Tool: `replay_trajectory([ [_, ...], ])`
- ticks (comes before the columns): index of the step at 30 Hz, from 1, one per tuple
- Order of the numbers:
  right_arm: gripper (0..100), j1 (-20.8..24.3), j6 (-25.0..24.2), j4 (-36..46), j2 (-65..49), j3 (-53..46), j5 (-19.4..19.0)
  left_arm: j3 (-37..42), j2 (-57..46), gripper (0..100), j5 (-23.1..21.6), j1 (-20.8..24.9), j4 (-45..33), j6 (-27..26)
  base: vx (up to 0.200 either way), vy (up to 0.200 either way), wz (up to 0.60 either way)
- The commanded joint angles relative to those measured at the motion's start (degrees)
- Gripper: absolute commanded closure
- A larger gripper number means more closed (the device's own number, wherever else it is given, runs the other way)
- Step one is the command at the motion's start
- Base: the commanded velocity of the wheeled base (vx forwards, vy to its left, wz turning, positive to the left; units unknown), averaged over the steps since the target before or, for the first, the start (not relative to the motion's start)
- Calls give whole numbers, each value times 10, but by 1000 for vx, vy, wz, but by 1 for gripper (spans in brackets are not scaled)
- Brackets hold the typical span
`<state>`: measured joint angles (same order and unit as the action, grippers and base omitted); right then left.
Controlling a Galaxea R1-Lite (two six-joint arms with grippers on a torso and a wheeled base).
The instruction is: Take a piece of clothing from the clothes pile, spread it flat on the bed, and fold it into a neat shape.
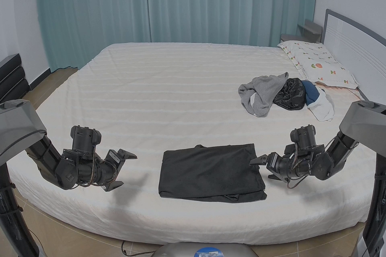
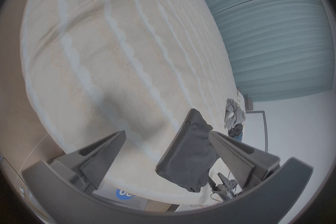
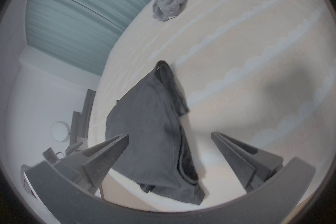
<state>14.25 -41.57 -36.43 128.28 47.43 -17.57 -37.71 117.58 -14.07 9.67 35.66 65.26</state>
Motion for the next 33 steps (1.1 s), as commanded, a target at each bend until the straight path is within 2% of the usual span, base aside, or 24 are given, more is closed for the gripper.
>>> replay_trajectory([
  [1,0,-1,-4,-64,-55,-97,-32,0,0,0,0,0,0,0,0,0,0],
  [11,0,26,-3,-75,-8,-82,-30,1,1,0,4,0,0,0,0,0,0],
  [12,100,27,-3,-77,-7,-82,-29,1,1,0,4,0,0,0,0,0,0],
  [33,100,6,8,-88,-72,-159,-19,1,2,0,4,0,0,0,0,0,0],
])
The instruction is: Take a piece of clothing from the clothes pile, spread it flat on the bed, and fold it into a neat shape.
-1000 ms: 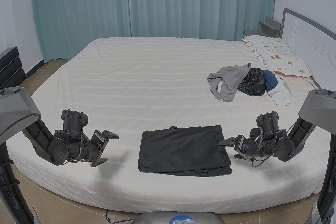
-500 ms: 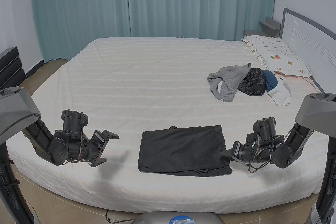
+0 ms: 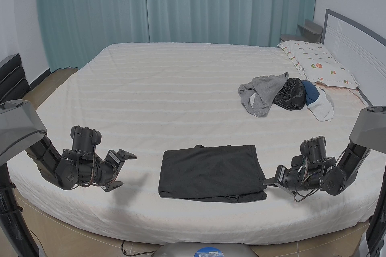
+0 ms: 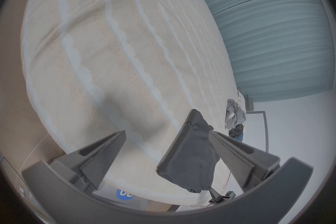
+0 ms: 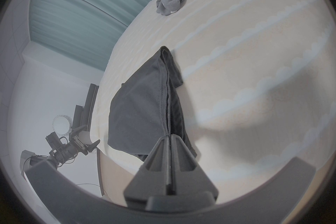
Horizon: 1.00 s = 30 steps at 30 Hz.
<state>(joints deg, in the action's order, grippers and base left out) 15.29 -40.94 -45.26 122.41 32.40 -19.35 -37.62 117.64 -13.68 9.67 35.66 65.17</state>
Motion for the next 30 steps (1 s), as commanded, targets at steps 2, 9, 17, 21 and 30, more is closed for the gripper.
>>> replay_trajectory([
  [2,100,-5,2,1,-17,-16,-3,0,1,0,0,0,0,0,0,0,0],
  [9,100,-7,24,3,-40,-37,-4,-1,1,0,1,0,0,0,0,0,0],
  [17,100,-15,53,4,-37,-51,-10,-1,1,0,0,0,0,0,0,0,0],
  [21,0,-16,82,4,-16,-51,-10,-1,2,0,0,0,0,0,0,0,0],
  [30,0,-30,68,6,8,45,-10,-1,2,0,1,0,0,0,0,0,0],
])
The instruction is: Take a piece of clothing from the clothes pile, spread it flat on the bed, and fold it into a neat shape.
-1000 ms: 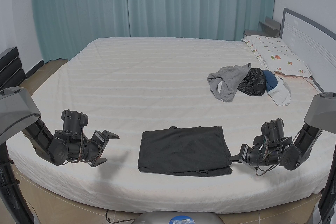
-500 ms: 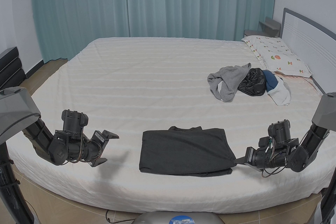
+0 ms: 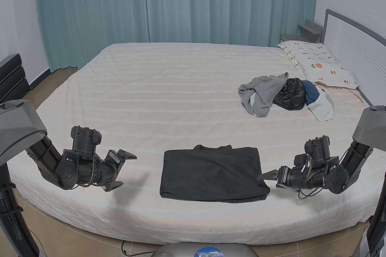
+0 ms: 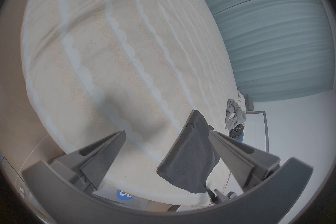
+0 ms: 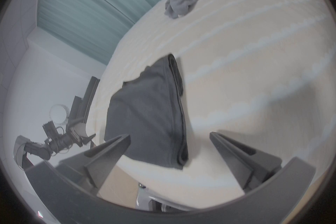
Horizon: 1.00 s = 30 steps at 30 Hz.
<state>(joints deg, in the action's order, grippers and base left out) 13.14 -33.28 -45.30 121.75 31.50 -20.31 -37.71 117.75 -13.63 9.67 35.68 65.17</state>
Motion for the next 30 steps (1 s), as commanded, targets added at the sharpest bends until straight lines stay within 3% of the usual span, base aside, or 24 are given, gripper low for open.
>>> replay_trajectory([
  [1,0,-8,-21,19,36,97,7,0,1,0,0,0,0,0,0,0,0],
  [8,0,-7,-34,35,118,226,16,1,1,0,0,0,0,0,0,0,0],
  [13,0,-4,-90,43,157,308,15,1,2,0,5,1,1,0,0,0,0],
  [20,0,0,-93,68,192,369,15,0,9,0,23,11,1,-9,0,0,0],
  [21,100,0,-93,69,192,369,14,0,10,0,23,11,1,-10,0,0,0],
  [30,100,-5,-93,83,192,381,16,0,11,0,24,11,0,-19,0,0,0],
])
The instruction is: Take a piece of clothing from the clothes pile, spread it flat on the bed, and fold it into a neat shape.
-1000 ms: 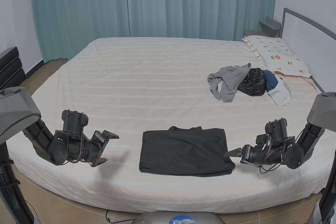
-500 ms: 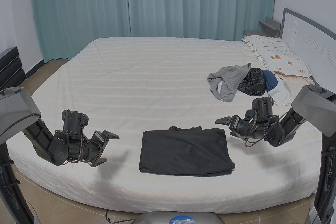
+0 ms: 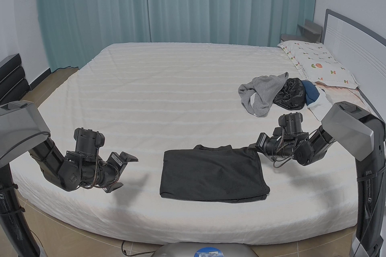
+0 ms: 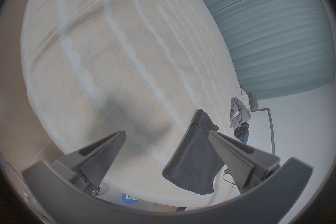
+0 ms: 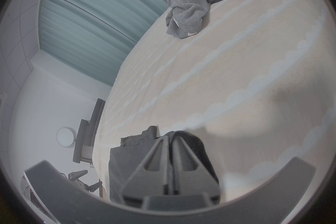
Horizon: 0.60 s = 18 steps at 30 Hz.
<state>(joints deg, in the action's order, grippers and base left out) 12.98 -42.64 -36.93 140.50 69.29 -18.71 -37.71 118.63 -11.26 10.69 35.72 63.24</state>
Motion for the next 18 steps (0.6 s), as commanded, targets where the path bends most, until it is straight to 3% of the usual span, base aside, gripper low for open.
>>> replay_trajectory([
  [1,100,-5,0,-1,5,3,0,0,2,0,0,0,0,0,0,0,0],
  [18,100,-30,-2,-1,14,15,0,-4,3,0,0,-1,1,2,0,0,0],
])
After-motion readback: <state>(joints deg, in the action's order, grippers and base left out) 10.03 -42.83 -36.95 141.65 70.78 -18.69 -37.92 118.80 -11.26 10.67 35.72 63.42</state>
